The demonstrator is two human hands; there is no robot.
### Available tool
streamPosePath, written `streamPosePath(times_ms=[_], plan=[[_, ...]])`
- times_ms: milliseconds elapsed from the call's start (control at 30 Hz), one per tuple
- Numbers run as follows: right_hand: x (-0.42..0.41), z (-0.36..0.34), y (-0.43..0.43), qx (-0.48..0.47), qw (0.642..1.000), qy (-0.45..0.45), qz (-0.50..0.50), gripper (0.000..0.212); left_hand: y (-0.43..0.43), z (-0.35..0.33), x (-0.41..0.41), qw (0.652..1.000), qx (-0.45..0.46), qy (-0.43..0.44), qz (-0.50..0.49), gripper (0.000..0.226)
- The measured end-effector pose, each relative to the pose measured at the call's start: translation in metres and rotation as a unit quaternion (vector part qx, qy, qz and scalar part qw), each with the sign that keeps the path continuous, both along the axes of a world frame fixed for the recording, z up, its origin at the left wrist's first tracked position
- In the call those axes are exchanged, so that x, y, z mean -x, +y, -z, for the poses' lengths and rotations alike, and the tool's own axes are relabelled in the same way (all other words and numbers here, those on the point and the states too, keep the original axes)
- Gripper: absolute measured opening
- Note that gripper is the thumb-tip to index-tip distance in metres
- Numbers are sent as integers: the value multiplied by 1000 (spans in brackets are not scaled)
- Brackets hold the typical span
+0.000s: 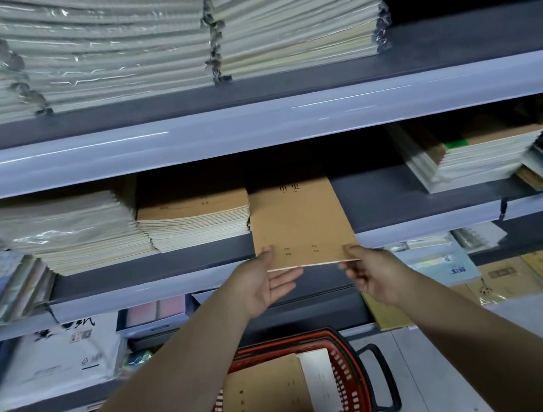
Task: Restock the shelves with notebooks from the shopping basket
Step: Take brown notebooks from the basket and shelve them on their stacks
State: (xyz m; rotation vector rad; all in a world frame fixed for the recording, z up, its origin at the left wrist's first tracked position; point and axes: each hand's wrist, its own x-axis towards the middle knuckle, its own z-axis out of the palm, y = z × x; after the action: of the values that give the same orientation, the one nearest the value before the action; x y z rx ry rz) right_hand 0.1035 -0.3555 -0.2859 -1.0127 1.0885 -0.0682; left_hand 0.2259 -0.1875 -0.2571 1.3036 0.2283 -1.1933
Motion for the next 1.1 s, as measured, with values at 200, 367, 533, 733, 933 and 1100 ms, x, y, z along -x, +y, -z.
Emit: streamPosePath(times_ms=[200,367,533,733,933,1100], plan=[[-32,-3,-10,9,994,-79,76,16,-12,2,-14,997,34,27,-65,24],[-56,-1,-20,-25,986,-106,126,13,-19,-1,-29,997,46,16,-68,36],[-80,0,-23,-56,983,-102,143,14,-27,-5,-39,995,58,24,-80,41],[-99,2,-29,-68,982,-86,152,17,-36,-3,-54,989,77,42,-118,45],[-99,4,-31,-72,983,-83,144,16,-39,1,-60,985,98,63,-130,48],[-90,-3,-30,-73,988,-97,95,30,-31,4,-50,987,92,58,-115,50]])
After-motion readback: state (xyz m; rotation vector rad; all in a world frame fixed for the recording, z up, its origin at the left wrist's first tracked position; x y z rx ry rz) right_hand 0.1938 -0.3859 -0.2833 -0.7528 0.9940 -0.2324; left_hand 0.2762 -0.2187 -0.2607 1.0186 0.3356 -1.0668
